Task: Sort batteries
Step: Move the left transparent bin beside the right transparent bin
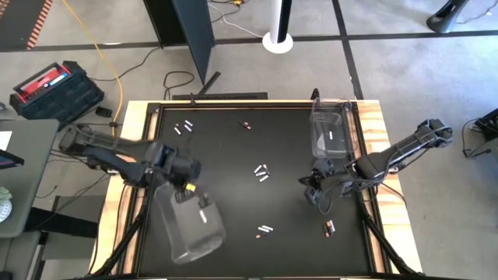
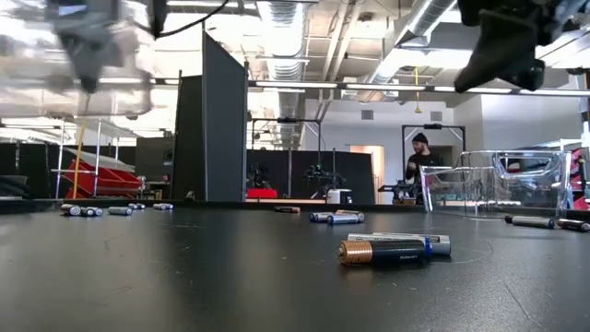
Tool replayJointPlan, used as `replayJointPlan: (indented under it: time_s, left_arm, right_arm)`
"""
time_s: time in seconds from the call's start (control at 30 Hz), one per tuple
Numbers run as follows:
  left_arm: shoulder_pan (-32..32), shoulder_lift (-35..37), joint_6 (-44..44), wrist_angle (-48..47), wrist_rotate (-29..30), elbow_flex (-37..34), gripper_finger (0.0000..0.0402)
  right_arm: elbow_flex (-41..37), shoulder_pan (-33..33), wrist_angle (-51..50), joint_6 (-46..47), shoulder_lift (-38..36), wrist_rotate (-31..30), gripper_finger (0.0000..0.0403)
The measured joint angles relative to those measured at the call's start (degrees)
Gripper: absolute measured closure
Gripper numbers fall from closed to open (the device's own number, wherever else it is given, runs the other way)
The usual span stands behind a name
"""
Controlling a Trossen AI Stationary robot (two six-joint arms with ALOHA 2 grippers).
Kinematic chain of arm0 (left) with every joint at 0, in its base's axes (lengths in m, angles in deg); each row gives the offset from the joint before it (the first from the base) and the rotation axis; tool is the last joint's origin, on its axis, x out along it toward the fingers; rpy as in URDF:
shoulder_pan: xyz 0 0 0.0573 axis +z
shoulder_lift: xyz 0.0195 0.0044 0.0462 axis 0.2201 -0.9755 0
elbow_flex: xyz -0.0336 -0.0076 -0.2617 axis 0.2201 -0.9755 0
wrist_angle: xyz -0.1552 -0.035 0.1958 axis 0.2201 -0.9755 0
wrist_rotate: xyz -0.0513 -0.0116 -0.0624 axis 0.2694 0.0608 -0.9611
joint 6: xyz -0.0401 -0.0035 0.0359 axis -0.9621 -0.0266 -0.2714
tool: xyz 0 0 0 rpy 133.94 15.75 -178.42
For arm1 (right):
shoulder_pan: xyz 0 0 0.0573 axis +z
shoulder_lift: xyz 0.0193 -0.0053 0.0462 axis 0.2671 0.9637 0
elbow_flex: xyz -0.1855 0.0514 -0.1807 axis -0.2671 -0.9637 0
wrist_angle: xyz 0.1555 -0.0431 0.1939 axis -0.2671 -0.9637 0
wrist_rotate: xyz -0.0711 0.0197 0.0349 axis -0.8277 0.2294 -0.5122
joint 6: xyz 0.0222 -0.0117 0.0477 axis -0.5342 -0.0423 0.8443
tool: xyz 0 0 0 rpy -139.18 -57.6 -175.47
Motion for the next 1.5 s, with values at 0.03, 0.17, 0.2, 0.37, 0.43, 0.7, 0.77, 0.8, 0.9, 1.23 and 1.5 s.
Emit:
replayJointPlan:
  time_s: [0.03, 0.17, 0.2, 0.37, 0.43, 0.7, 0.77, 0.8, 0.9, 1.23, 1.5]
  left_arm:
    - [2.4, 0.0, 2.1, 0.2, 0.0, 0.8, 0.0401]
    - [13.3, -2.7, 11.2, 0.4, -0.5, 4.4, 0.0401]
    - [15.9, -4.1, 13.8, 0.4, -0.5, 5.6, 0.0401]
    - [28.6, -15.0, 31.4, 1.1, -1.1, 15.1, 0.0401]
    - [33.0, -20.9, 38.5, 1.7, -1.2, 20.7, 0.0401]
    - [44.5, -46.4, 53.9, 3.4, -1.0, 53.1, 0.0401]
    - [45.8, -53.0, 54.3, 3.0, -1.0, 62.9, 0.0401]
    - [46.3, -56.3, 54.2, 3.0, -1.0, 67.7, 0.0401]
    - [46.6, -58.8, 55.3, 14.5, -2.6, 66.6, 0.0401]
    - [44.4, -60.2, 58.3, 32.2, -5.7, 62.7, 0.0401]
    - [42.6, -60.2, 59.1, 35.5, -6.4, 62.7, 0.0401]
  right_arm:
    - [0.0, 0.5, -1.8, 1.6, 0.0, 0.0, 0.0395]
    - [0.0, 2.3, -10.6, 9.3, 0.0, -0.3, 0.0396]
    - [0.0, 2.6, -12.2, 10.4, 0.0, -0.4, 0.0396]
    - [0.0, 3.0, -15.0, 14.8, -0.4, -0.5, 0.0397]
    - [0.0, 2.2, -14.8, 16.6, -0.4, -1.3, 0.0397]
    - [0.0, -3.4, -13.2, 23.5, -0.3, -3.0, 0.0397]
    - [0.0, -4.9, -12.3, 24.7, -0.3, -3.1, 0.0397]
    - [0.0, -5.6, -12.1, 25.4, -0.3, -3.1, 0.0397]
    - [0.0, -7.3, -11.6, 27.7, -0.3, -3.1, 0.0397]
    - [0.0, -9.9, -9.4, 31.4, -0.2, -3.4, 0.0398]
    - [0.0, -10.1, -9.4, 32.5, -0.2, -4.6, 0.0398]
